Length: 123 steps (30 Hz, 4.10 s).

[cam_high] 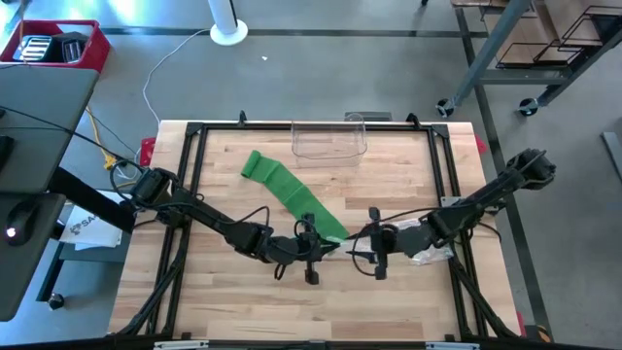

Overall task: Roll bandage
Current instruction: Open the left zip bag

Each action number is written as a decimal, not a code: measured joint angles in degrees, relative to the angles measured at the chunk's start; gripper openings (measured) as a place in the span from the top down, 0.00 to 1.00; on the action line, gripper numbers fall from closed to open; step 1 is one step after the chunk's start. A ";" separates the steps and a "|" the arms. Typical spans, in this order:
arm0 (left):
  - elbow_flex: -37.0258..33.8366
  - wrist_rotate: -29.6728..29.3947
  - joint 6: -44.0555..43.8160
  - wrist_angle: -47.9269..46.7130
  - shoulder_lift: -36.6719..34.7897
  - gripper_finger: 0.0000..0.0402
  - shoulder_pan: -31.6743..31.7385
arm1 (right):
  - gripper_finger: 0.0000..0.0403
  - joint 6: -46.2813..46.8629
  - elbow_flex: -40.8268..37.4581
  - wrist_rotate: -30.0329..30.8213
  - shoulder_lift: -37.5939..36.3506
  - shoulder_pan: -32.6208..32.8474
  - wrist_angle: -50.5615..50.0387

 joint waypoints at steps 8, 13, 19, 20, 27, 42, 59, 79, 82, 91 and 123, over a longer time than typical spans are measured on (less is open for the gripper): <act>0.00 0.13 -0.46 -0.31 0.00 1.00 -0.13 | 0.77 -1.49 6.13 1.04 5.42 -0.07 -5.35; 0.00 0.13 -0.42 -0.50 0.07 1.00 -0.50 | 0.91 -1.49 7.04 1.14 6.50 -0.08 -6.83; 0.00 -0.75 0.02 -0.54 0.07 1.00 -1.30 | 0.97 -1.14 7.09 1.00 5.83 0.00 -7.92; 0.00 -1.18 0.02 -0.54 0.07 1.00 -1.47 | 0.96 -0.73 7.11 1.00 5.76 0.00 -8.10; 0.02 -4.55 0.15 -2.97 -0.39 1.00 -2.74 | 0.93 3.82 7.13 0.76 4.25 0.14 -13.96; 0.02 -4.79 0.02 -4.44 -0.48 1.00 -2.78 | 0.95 8.82 7.11 0.88 3.29 3.23 -23.60; 0.02 -5.01 0.04 -4.52 -0.53 1.00 -2.99 | 0.92 27.18 7.07 0.70 -4.79 5.66 -46.71; 0.02 -4.09 0.42 -4.59 -0.66 1.00 -3.02 | 0.65 16.82 6.96 3.70 -5.88 3.58 -31.31; 0.02 -4.07 0.53 -4.57 -0.66 1.00 -3.02 | 0.65 16.65 6.79 2.24 -5.82 2.19 -31.06; 0.02 -3.96 0.57 -4.57 -0.63 1.00 -3.02 | 0.65 13.38 6.76 -1.81 -0.80 1.00 -28.17; 0.02 -3.98 0.57 -4.55 -0.57 1.00 -3.02 | 0.65 7.50 9.17 1.42 0.22 1.49 -28.51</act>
